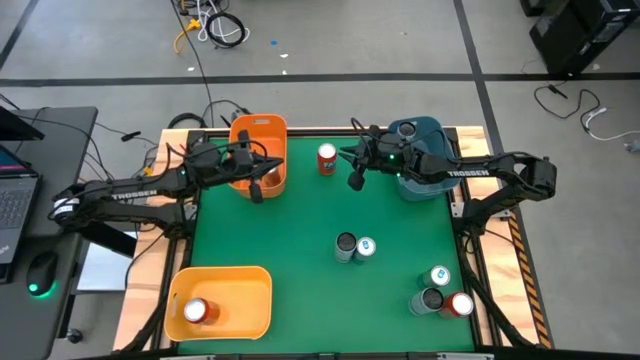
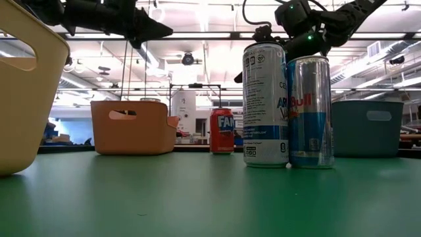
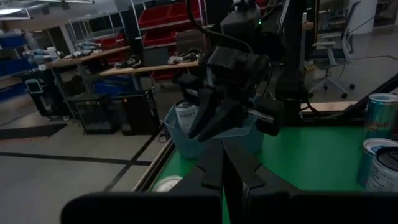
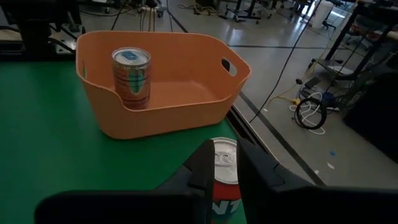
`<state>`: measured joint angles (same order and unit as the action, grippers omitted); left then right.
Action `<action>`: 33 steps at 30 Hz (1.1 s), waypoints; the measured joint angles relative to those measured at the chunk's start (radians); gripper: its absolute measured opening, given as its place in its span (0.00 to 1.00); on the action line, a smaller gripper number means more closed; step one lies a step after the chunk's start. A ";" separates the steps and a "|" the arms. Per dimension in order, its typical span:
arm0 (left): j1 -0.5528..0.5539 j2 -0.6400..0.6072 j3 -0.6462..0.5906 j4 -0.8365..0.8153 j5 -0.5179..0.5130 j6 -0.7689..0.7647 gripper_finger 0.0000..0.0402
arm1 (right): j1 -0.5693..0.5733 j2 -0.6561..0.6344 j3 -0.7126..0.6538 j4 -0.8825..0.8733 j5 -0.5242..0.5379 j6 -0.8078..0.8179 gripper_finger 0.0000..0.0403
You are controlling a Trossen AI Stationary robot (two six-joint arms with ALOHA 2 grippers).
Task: Sort soda cans
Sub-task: Put the top white-blue soda can into the blue bin
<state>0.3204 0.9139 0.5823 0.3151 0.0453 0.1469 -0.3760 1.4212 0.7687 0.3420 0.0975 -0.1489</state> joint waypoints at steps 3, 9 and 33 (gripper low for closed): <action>-0.002 0.010 0.000 -0.019 0.025 -0.002 0.00 | 0.002 0.000 0.000 0.000 -0.010 0.060 0.13; -0.003 0.009 0.000 -0.063 0.063 -0.034 0.00 | 0.027 0.000 0.000 0.006 -0.019 0.145 0.16; -0.187 0.031 -0.061 0.114 0.073 0.023 0.00 | 0.248 0.000 0.099 -0.059 -0.020 0.092 0.25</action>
<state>0.1337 0.9447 0.5211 0.4295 0.1180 0.1702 -0.1283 1.4216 0.8677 0.2829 0.0776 -0.0570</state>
